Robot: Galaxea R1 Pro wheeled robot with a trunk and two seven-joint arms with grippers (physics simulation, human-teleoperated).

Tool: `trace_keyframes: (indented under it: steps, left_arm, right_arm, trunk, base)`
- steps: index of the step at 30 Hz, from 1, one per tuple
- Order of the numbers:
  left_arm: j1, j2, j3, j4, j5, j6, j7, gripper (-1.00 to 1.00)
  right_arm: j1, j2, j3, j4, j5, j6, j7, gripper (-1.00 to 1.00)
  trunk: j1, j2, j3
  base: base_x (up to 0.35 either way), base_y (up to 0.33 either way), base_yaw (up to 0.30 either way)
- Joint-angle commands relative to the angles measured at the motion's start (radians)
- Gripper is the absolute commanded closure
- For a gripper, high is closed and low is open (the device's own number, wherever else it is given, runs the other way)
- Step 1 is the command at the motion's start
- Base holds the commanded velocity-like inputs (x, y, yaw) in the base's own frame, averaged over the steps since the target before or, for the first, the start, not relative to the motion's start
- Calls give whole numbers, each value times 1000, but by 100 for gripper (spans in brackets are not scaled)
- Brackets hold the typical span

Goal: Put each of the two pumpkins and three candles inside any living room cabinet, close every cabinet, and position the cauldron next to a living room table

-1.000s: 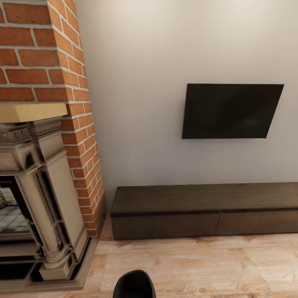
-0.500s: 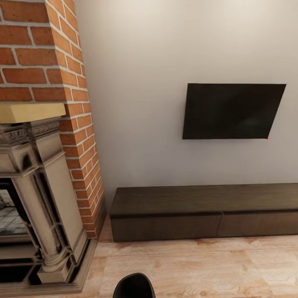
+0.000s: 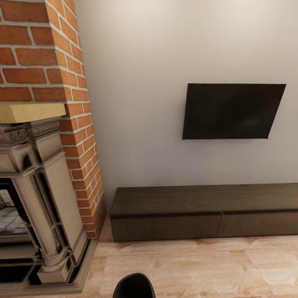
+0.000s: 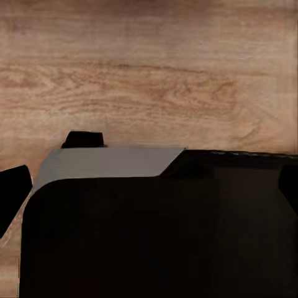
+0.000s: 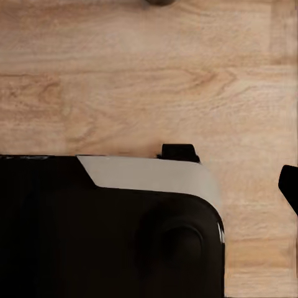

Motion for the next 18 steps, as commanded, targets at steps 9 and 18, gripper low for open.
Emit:
trace_keyframes:
  steps: [9,18]
  left_arm:
    - [0,-37,-1,-443,9,285,8,-100]
    - [-5,-96,-1,-878,9,547,66,-100]
  right_arm:
    - [-4,0,-3,-388,0,239,-21,-100]
    - [-144,28,-1,-693,-6,574,-97,-100]
  trunk:
    - [0,0,-1]
    - [0,0,-1]
  base:
    - [0,0,0]
    - [0,0,0]
